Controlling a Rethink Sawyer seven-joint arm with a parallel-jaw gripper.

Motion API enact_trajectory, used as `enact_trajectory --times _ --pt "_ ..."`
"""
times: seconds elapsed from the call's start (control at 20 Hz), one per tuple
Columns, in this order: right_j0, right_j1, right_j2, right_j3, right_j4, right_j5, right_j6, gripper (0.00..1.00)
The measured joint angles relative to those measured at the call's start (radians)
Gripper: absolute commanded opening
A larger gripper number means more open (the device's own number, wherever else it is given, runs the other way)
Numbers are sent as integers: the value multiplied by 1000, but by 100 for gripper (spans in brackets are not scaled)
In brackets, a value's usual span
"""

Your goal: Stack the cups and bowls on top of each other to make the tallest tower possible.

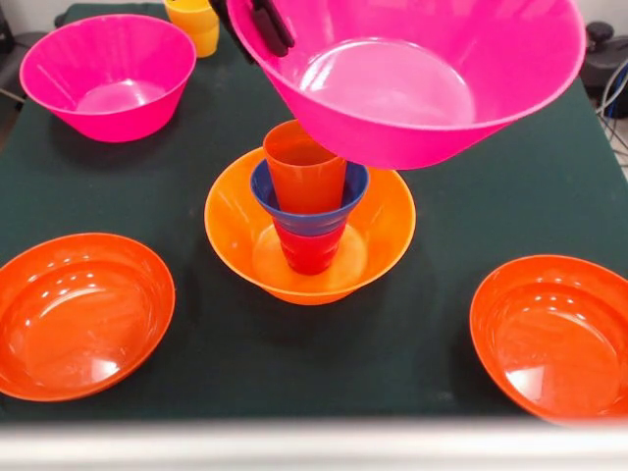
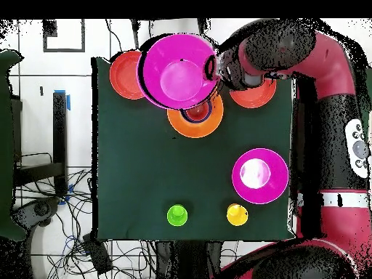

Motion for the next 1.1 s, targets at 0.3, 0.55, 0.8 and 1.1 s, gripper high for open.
enact_trajectory --times 0.3,0.55,0.8,1.1 --pt "1 13 0 -39 -6 26 -25 0" --pt "1 24 0 -68 -12 38 -40 0" --pt "2 36 0 -90 -18 38 -50 0" --pt "-3 50 -1 -96 -25 38 -76 0"
